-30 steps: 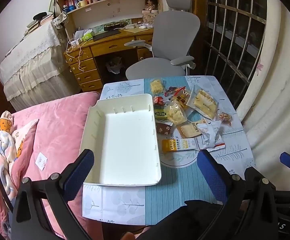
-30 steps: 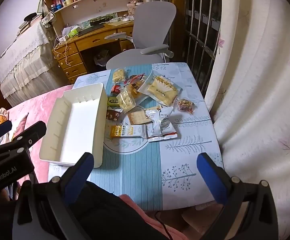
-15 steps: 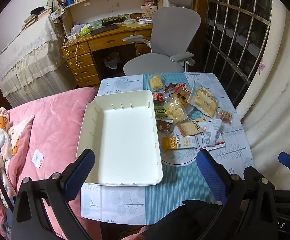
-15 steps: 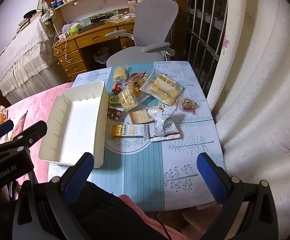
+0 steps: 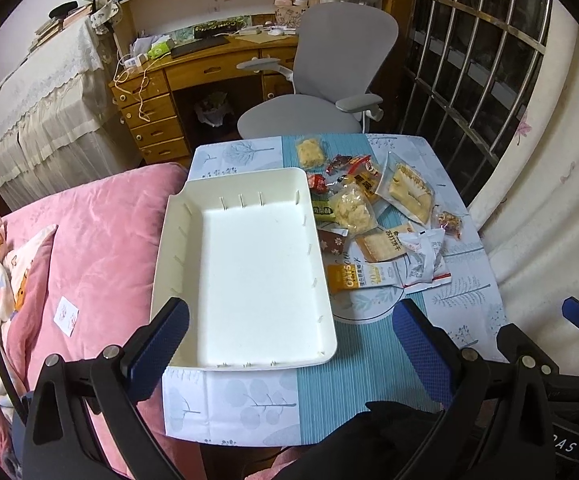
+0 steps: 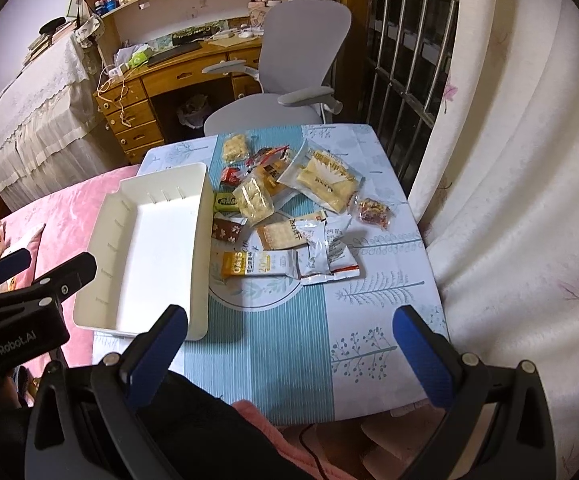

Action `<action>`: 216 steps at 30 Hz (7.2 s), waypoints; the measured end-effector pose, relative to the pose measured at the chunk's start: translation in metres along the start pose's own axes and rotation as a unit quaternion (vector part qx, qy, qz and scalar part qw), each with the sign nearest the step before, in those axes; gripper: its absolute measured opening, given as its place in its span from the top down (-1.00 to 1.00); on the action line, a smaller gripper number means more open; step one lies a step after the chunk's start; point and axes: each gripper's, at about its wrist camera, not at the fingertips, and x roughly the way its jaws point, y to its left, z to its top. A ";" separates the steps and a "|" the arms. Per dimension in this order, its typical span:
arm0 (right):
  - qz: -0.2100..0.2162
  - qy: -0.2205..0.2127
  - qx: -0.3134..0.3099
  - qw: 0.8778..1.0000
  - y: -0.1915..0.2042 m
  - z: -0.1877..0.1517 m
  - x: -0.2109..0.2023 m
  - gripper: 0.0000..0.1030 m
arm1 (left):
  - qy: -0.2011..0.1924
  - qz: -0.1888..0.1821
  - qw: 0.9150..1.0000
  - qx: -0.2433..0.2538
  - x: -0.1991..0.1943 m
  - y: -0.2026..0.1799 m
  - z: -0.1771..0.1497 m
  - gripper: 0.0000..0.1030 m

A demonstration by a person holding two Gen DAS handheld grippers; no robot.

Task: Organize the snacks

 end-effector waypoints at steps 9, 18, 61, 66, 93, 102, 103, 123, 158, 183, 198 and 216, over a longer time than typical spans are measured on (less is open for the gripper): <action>-0.016 -0.006 0.022 1.000 0.007 -0.011 -0.008 -0.99 | 0.007 -0.021 1.000 0.011 0.003 0.009 -0.002 -0.97; -0.011 -0.012 0.052 0.998 -0.002 -0.018 -0.014 -0.99 | 0.022 0.016 0.999 0.026 0.004 0.004 0.001 -0.97; 0.249 0.065 -0.036 0.966 -0.157 0.079 0.131 -0.99 | 0.074 0.084 0.918 -0.380 0.099 -0.086 0.008 -0.97; 0.237 0.076 -0.060 0.967 -0.150 0.078 0.163 -0.96 | 0.098 0.094 0.900 -0.414 0.130 -0.093 0.002 -0.97; 0.234 0.109 -0.181 0.949 -0.108 0.050 0.289 -0.72 | 0.212 0.149 0.829 -0.495 0.305 -0.090 -0.017 -0.93; 0.269 0.105 -0.191 0.938 -0.098 0.045 0.295 -0.56 | 0.234 0.157 0.822 -0.496 0.325 -0.080 -0.026 -0.49; 0.272 0.106 -0.193 0.937 -0.096 0.044 0.296 -0.51 | 0.230 0.154 0.821 -0.499 0.324 -0.080 -0.026 -0.43; 0.253 0.133 -0.197 0.938 -0.087 0.040 0.297 -0.30 | 0.287 0.122 0.836 -0.451 0.309 -0.092 -0.028 0.25; 0.157 -0.004 -0.044 0.987 -0.039 0.015 0.111 -0.28 | 0.180 -0.090 0.972 -0.119 0.096 -0.036 0.045 0.25; 0.273 -0.043 -0.028 0.961 0.115 0.021 0.103 -0.32 | 0.133 -0.057 0.981 -0.133 0.098 0.128 0.026 0.20; 0.238 0.001 0.012 0.971 0.103 0.016 0.128 -0.51 | 0.108 -0.043 0.992 -0.058 0.085 0.105 0.024 -0.48; 0.119 0.029 0.056 0.991 0.006 -0.013 0.109 -0.54 | 0.087 -0.116 0.985 0.097 0.082 -0.007 0.036 -0.48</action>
